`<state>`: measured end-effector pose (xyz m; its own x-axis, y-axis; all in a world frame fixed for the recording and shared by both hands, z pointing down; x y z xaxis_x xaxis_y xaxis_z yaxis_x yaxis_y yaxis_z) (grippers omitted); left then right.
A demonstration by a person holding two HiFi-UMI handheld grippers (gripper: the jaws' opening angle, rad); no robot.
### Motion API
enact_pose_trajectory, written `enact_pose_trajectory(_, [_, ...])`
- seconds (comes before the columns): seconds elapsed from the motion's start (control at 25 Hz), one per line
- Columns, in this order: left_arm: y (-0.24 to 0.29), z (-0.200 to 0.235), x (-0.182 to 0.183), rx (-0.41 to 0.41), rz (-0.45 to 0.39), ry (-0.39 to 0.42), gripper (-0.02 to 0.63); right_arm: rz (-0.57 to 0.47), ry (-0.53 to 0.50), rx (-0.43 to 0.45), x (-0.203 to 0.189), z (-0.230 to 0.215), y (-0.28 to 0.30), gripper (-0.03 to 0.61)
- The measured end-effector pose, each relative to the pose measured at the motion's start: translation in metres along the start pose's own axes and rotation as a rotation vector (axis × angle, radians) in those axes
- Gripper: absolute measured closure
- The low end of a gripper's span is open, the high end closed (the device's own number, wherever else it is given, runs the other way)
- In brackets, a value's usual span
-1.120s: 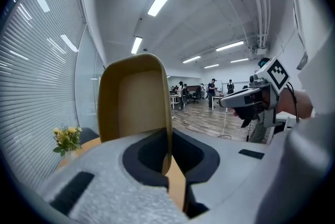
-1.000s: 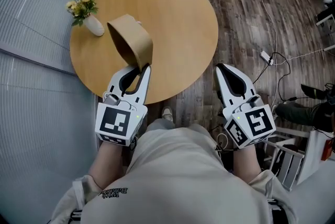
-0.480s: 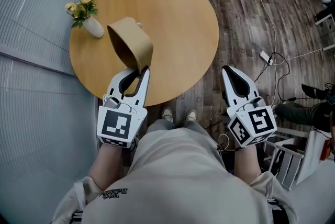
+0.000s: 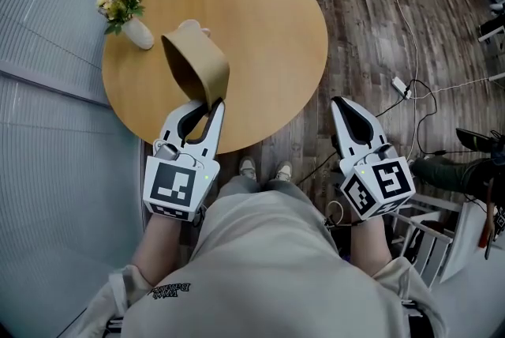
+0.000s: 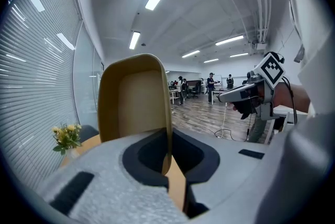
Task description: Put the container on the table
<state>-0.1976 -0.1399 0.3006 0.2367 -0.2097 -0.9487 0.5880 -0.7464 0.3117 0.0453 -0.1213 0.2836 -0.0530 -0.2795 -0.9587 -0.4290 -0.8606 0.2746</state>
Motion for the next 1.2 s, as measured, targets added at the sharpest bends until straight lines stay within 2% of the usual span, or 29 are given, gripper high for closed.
enact_pose_trajectory(0.36, [0.017,-0.021,0.001,-0.029,0.119,0.103,0.586,-0.008,0.016,0.028,-0.004,-0.014,-0.008,0.541])
enact_pose_trajectory(0.56, [0.034,-0.029,-0.008,-0.06,0.217,0.213,0.586,-0.01,0.017,0.033,-0.006,-0.02,-0.011,0.543])
enact_pose_trajectory(0.76, [0.059,-0.041,-0.016,-0.125,0.294,0.297,0.586,0.011,0.022,0.014,-0.014,-0.031,-0.015,0.543])
enact_pose_trajectory(0.96, [0.084,-0.056,-0.029,-0.178,0.417,0.391,0.586,0.026,0.04,0.004,-0.023,-0.043,-0.019,0.542])
enact_pose_trajectory(1.08, [0.096,-0.066,-0.037,-0.221,0.474,0.425,0.586,0.031,0.054,-0.007,-0.028,-0.05,-0.023,0.541])
enact_pose_trajectory(1.2, [0.109,-0.073,-0.043,-0.249,0.489,0.441,0.586,0.036,0.063,-0.017,-0.031,-0.058,-0.024,0.542])
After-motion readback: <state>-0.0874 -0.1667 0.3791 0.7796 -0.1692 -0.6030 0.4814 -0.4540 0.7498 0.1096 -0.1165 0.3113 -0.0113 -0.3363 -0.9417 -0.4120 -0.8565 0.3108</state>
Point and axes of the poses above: the fingertips, and each gripper's own axes: y forward along the fingers, z to its left, x out of its top, the point moved 5 cm from there along -y, backward along the fingers, and after that the axes turned 3 degrees about -y, right-handed, at the moved point
